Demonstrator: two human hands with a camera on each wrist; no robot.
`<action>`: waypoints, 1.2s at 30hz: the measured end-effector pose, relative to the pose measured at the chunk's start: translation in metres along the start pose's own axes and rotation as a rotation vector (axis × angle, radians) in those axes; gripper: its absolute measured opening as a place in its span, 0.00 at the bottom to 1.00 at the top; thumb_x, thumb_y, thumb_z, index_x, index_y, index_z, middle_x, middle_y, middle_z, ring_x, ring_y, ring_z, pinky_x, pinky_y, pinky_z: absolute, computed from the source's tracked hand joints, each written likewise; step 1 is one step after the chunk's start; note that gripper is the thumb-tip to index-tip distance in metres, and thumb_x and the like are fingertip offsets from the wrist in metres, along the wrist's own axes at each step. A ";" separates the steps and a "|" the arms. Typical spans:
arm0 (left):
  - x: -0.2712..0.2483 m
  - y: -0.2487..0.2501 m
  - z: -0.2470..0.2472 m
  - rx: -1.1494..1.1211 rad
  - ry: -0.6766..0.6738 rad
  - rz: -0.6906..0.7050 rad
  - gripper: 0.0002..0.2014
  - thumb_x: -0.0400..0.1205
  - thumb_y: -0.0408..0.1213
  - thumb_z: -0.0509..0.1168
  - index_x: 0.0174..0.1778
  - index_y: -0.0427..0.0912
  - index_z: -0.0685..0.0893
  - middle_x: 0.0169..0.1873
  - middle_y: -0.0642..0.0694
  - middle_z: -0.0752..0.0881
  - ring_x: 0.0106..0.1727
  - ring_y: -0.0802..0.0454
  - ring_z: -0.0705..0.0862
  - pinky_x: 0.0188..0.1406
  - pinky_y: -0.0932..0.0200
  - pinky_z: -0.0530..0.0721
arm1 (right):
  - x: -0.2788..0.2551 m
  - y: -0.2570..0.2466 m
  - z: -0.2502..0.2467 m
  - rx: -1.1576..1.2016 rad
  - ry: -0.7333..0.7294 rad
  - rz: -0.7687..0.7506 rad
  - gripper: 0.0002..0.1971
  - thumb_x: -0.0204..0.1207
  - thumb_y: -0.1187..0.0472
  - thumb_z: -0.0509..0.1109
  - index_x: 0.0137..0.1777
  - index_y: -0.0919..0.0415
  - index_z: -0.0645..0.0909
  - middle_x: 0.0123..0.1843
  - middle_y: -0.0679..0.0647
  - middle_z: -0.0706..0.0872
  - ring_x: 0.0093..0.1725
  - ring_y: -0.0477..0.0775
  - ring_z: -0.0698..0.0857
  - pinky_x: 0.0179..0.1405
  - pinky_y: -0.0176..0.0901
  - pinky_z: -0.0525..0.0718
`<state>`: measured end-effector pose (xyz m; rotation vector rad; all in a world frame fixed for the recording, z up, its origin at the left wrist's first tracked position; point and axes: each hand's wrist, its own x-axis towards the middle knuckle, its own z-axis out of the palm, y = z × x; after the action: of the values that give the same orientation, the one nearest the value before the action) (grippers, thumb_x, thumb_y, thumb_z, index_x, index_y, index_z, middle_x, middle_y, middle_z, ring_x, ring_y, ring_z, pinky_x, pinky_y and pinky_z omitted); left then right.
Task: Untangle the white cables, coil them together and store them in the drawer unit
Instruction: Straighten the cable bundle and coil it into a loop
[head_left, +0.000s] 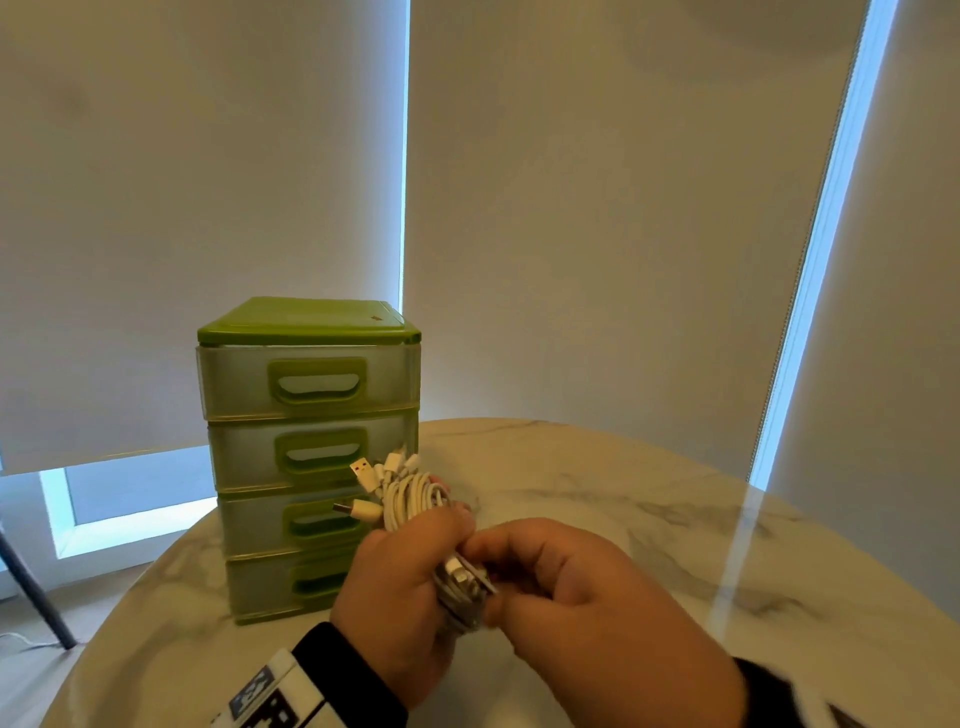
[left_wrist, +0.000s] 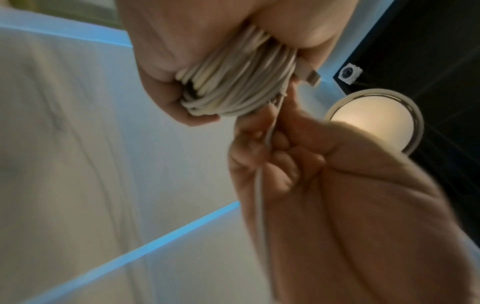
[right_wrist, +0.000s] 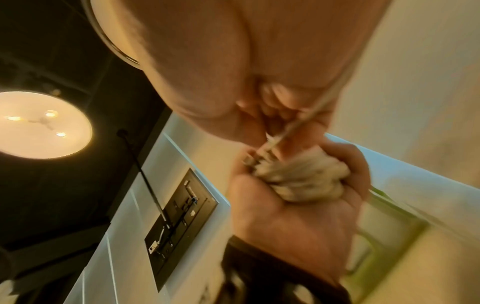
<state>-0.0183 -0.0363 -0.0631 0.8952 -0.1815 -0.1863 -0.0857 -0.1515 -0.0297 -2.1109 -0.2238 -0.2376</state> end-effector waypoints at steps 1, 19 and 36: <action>0.003 0.000 -0.001 -0.004 0.040 0.019 0.12 0.76 0.28 0.62 0.27 0.37 0.83 0.23 0.39 0.75 0.22 0.44 0.75 0.27 0.56 0.71 | -0.003 -0.002 -0.005 -0.036 -0.052 0.037 0.21 0.71 0.65 0.68 0.55 0.35 0.80 0.47 0.41 0.90 0.43 0.43 0.90 0.48 0.44 0.88; -0.019 -0.002 0.003 0.051 -0.447 -0.412 0.22 0.59 0.22 0.64 0.51 0.33 0.82 0.38 0.32 0.84 0.37 0.31 0.89 0.29 0.42 0.87 | 0.014 0.011 -0.052 -0.366 -0.065 0.271 0.15 0.72 0.59 0.75 0.56 0.44 0.80 0.34 0.47 0.84 0.30 0.46 0.84 0.41 0.54 0.88; 0.001 -0.004 -0.007 0.127 -0.148 -0.037 0.05 0.58 0.30 0.68 0.26 0.41 0.87 0.29 0.38 0.80 0.32 0.42 0.79 0.38 0.50 0.76 | 0.004 0.009 -0.048 0.261 0.087 0.389 0.06 0.82 0.67 0.66 0.52 0.67 0.84 0.36 0.61 0.85 0.25 0.56 0.81 0.22 0.45 0.76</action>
<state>-0.0159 -0.0337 -0.0707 1.0118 -0.3178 -0.2782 -0.0836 -0.1966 -0.0114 -1.8351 0.1994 -0.0634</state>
